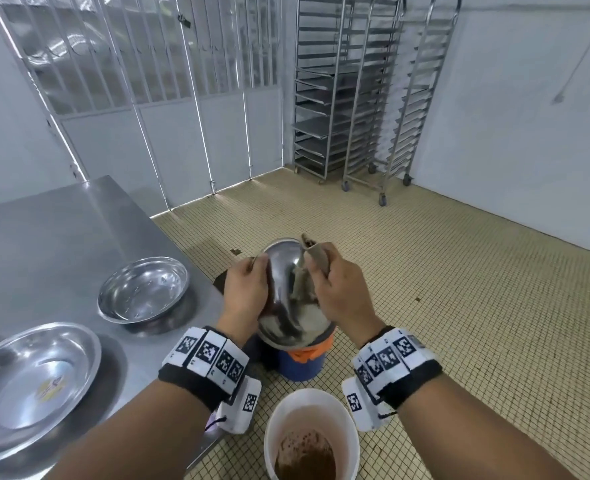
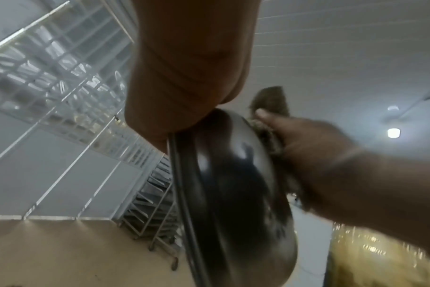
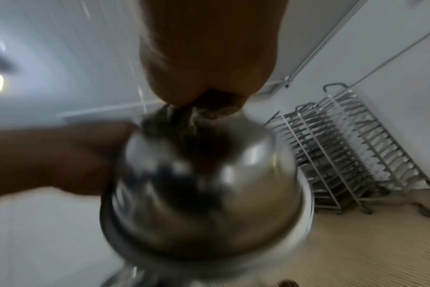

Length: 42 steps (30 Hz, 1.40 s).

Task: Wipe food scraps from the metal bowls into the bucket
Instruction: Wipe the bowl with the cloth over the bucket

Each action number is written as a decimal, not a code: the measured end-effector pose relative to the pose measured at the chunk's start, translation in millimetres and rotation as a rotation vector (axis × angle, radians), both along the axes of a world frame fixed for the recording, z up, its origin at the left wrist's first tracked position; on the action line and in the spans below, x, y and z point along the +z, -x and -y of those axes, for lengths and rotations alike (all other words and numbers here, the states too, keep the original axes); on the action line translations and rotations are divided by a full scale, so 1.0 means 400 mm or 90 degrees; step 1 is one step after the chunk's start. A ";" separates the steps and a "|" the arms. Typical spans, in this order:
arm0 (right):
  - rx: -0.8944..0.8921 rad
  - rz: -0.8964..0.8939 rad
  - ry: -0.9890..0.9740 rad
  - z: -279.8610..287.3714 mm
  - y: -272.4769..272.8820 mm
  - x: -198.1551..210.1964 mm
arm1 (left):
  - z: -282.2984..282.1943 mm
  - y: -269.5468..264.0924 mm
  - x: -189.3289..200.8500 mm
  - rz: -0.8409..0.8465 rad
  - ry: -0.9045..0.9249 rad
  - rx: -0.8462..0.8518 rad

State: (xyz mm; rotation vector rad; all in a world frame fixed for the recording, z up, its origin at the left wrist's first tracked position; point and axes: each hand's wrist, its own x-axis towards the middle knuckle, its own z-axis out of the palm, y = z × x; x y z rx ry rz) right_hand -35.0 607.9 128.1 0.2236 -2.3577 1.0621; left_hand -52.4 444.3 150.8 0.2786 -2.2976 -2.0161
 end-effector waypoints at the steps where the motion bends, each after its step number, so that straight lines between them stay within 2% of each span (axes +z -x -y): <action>1: -0.019 -0.004 -0.045 0.019 -0.007 -0.023 | 0.001 -0.006 -0.017 -0.008 0.015 -0.012; 3: -0.079 -0.007 -0.104 0.029 -0.021 -0.077 | 0.009 -0.022 -0.028 -0.001 0.036 -0.027; 8: -0.195 0.053 -0.022 -0.017 -0.043 -0.142 | 0.050 -0.056 -0.048 0.076 0.007 -0.020; 12: -0.267 -0.009 -0.075 -0.018 -0.029 -0.156 | 0.054 -0.070 -0.050 0.112 -0.036 -0.025; 14: -0.206 -0.012 -0.090 -0.009 -0.029 -0.154 | 0.057 -0.067 -0.053 0.119 -0.063 -0.022; 16: -0.090 0.011 -0.043 0.006 -0.041 -0.155 | 0.059 -0.064 -0.056 0.114 -0.073 -0.022; 18: -0.032 0.015 -0.036 0.024 -0.058 -0.160 | 0.059 -0.062 -0.059 0.098 -0.085 -0.013; 23: 0.118 -0.136 -0.257 0.066 -0.097 -0.182 | 0.066 -0.042 -0.079 0.078 -0.135 0.035; 25: 0.073 -0.100 -0.261 0.056 -0.083 -0.183 | 0.065 -0.042 -0.083 0.062 -0.125 0.031; 27: -0.022 0.024 -0.183 0.044 -0.060 -0.173 | 0.057 -0.045 -0.085 0.040 -0.096 0.008; 29: -0.021 0.092 -0.144 0.058 -0.052 -0.169 | 0.045 -0.045 -0.084 0.024 -0.082 0.002; 33: 0.100 -0.020 -0.243 0.103 -0.101 -0.206 | 0.041 -0.021 -0.078 -0.004 -0.068 0.054; 35: 0.069 -0.011 -0.181 0.087 -0.107 -0.235 | 0.044 -0.015 -0.082 -0.021 -0.056 0.058; 39: -0.046 0.152 0.050 0.055 -0.050 -0.212 | 0.031 -0.036 -0.102 -0.029 -0.013 -0.012; 40: -0.063 0.151 0.061 0.052 -0.032 -0.194 | 0.021 -0.043 -0.106 -0.027 -0.012 -0.027; 42: -0.074 0.069 -0.025 0.061 -0.020 -0.159 | 0.009 -0.046 -0.111 -0.010 -0.028 -0.037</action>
